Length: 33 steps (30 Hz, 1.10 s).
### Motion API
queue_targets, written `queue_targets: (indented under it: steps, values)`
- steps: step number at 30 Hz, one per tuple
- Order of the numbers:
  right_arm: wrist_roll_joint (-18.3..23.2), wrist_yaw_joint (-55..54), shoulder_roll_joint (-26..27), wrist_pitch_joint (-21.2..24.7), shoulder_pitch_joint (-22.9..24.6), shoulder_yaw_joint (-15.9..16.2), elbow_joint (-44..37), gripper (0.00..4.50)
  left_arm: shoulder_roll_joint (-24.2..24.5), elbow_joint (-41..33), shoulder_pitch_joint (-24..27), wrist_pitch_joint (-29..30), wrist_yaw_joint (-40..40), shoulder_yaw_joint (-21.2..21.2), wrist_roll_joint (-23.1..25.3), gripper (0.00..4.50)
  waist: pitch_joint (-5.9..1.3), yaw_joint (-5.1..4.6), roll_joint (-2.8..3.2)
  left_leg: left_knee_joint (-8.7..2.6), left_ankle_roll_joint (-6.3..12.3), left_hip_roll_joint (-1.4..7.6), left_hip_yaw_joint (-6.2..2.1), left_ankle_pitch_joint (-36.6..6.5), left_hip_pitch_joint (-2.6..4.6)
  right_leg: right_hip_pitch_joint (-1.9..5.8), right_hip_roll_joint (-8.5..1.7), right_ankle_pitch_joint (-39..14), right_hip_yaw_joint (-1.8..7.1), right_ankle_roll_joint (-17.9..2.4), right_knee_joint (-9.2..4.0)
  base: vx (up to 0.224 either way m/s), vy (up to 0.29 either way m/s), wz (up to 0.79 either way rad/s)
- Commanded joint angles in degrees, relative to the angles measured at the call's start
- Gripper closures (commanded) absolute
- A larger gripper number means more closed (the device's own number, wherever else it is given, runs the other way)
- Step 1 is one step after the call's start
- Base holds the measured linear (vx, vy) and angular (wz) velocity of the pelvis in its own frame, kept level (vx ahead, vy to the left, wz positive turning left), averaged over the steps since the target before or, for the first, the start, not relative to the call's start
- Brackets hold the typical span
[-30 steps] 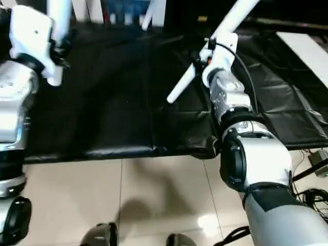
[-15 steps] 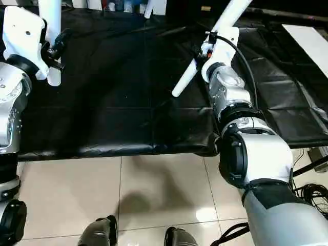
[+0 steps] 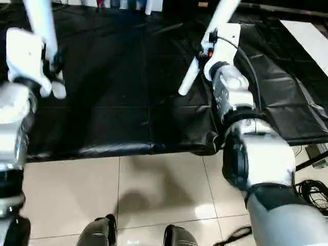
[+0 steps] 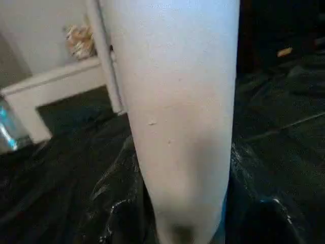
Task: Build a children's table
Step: Flip table
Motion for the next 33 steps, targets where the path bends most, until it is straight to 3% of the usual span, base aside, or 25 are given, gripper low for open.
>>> queue_targets:
  steps: [1, 2, 4, 6, 11, 15, 17, 21, 25, 28, 30, 32, 33]
  values:
    - [-0.85, 0.03, -2.02, -2.32, 1.28, 0.13, -5.07, 2.81, 1.80, 0.77, 1.45, -0.65, 0.50, -1.52, 3.98, 2.91, -6.45, -0.52, 0.52, -2.70, 7.08, 1.59, -0.09, 2.09, 3.59, 3.11, -1.62, 11.63, 1.69, -17.38, -1.32, 0.000, 0.000, 0.00]
    - [-1.60, -0.14, -1.55, -2.58, 4.96, 1.21, -9.88, 2.82, 1.88, 1.15, 2.20, -1.22, 0.88, -1.57, 3.78, 2.91, -6.51, -0.41, 0.71, -2.73, 6.52, 1.68, -0.11, 1.75, 3.74, 2.95, -1.42, 10.75, 1.61, -17.04, -1.35, 0.000, 0.000, 0.00]
    - [-1.86, -0.46, -1.41, -2.54, 6.08, 1.55, -11.38, 2.83, 1.90, 1.24, 2.36, -1.32, 0.90, -1.60, 3.74, 2.91, -6.52, -0.28, 0.72, -2.72, 6.16, 1.79, -0.03, 1.67, 4.07, 2.68, -1.44, 11.02, 1.65, -16.44, -1.42, 0.000, 0.000, 0.00]
    - [-2.15, -1.54, -0.81, -2.16, 9.54, 1.95, -15.99, 2.83, 1.92, 1.72, 2.42, -1.83, 1.11, -1.59, 3.70, 2.91, -6.65, -0.31, 0.70, -2.73, 5.65, 1.61, -0.11, 2.19, 3.92, 2.91, -1.30, 11.50, 1.59, -16.08, -1.37, 0.000, 0.000, 0.00]
    - [-3.02, -4.53, -0.37, -2.01, 16.15, 2.51, -25.55, 2.83, 1.90, 3.18, 2.14, -3.13, 1.59, -2.13, 3.44, 2.91, -6.67, -0.19, 0.91, -3.03, 2.99, 1.53, -0.12, -0.76, 4.24, 2.83, -1.22, 9.86, 1.63, -14.52, -1.70, 0.000, 0.000, 0.00]
    - [-4.01, -7.42, 0.68, -1.03, 21.56, 2.17, -33.47, 2.83, 1.58, 4.26, 1.94, -3.95, 1.76, -2.93, 2.89, 2.91, -6.66, -0.31, 0.91, -3.26, 1.74, 1.42, -0.22, -2.23, 4.03, 2.96, -1.23, 9.26, 1.65, -13.23, -1.81, 0.000, 0.000, 0.00]
    - [-4.95, -7.32, 1.93, 0.20, 26.99, 3.48, -40.43, 2.83, 1.20, 5.06, 2.65, -4.72, 2.19, -3.52, 2.89, 2.91, -6.64, -0.32, 0.99, -3.32, 1.29, 1.44, -0.28, -2.74, 4.06, 2.98, -1.22, 8.84, 1.67, -12.49, -1.95, 0.000, 0.000, 0.00]
    - [-4.90, -6.72, 2.89, 3.63, 31.50, 5.42, -46.74, 2.83, 1.47, 5.04, 3.55, -4.42, 3.18, -3.57, 3.34, 2.91, -6.67, -0.61, 0.87, -3.43, 0.93, 1.39, -0.41, -3.37, 3.90, 3.13, -1.22, 8.50, 1.66, -11.76, -2.00, 0.000, 0.000, 0.00]
    - [-4.84, -7.90, 3.33, 6.06, 32.32, 5.59, -49.32, 2.83, 2.00, 5.01, 3.95, -3.94, 3.73, -3.39, 3.71, 2.91, -6.59, -0.77, 0.91, -3.67, -0.15, 1.45, -0.45, -6.15, 4.02, 2.96, -1.28, 4.87, 1.70, -11.27, -2.33, 0.000, 0.000, 0.00]
    - [-4.83, -8.48, 3.47, 7.64, 32.82, 5.98, -51.16, 2.83, 2.45, 5.25, 4.05, -3.85, 4.29, -3.49, 3.84, 2.91, -6.70, -0.72, 0.99, -3.67, -0.71, 1.44, -0.47, -6.32, 4.08, 2.89, -1.26, 5.04, 1.74, -10.72, -2.32, 0.000, 0.000, 0.00]
    - [-5.24, -8.40, 3.34, 8.09, 33.04, 6.46, -51.39, 2.83, 2.32, 5.35, 4.22, -3.92, 3.83, -3.27, 2.96, 2.35, -6.76, -0.73, 0.99, -3.61, -0.86, 1.40, -0.49, -5.89, 4.09, 2.93, -1.19, 5.64, 1.72, -10.70, -2.23, 0.000, 0.000, 0.00]
    - [-4.48, -7.74, 3.51, 8.32, 33.60, 6.62, -52.13, 2.13, 2.02, 5.13, 4.59, -3.95, 4.18, -2.91, 2.49, 2.21, -6.92, -0.65, 0.90, -3.51, -0.49, 1.39, -0.50, -5.31, 3.98, 3.00, -1.16, 6.38, 1.70, -10.36, -2.20, 0.000, 0.000, 0.00]
    - [-4.09, -7.63, 3.64, 8.48, 33.82, 6.58, -52.57, 2.13, 1.95, 5.06, 4.67, -4.09, 4.75, -2.79, 2.71, 2.11, -6.97, -0.82, 0.81, -3.46, -0.15, 1.33, -0.59, -4.70, 3.73, 3.20, -1.17, 6.57, 1.68, -10.02, -2.07, 0.000, 0.000, 0.00]
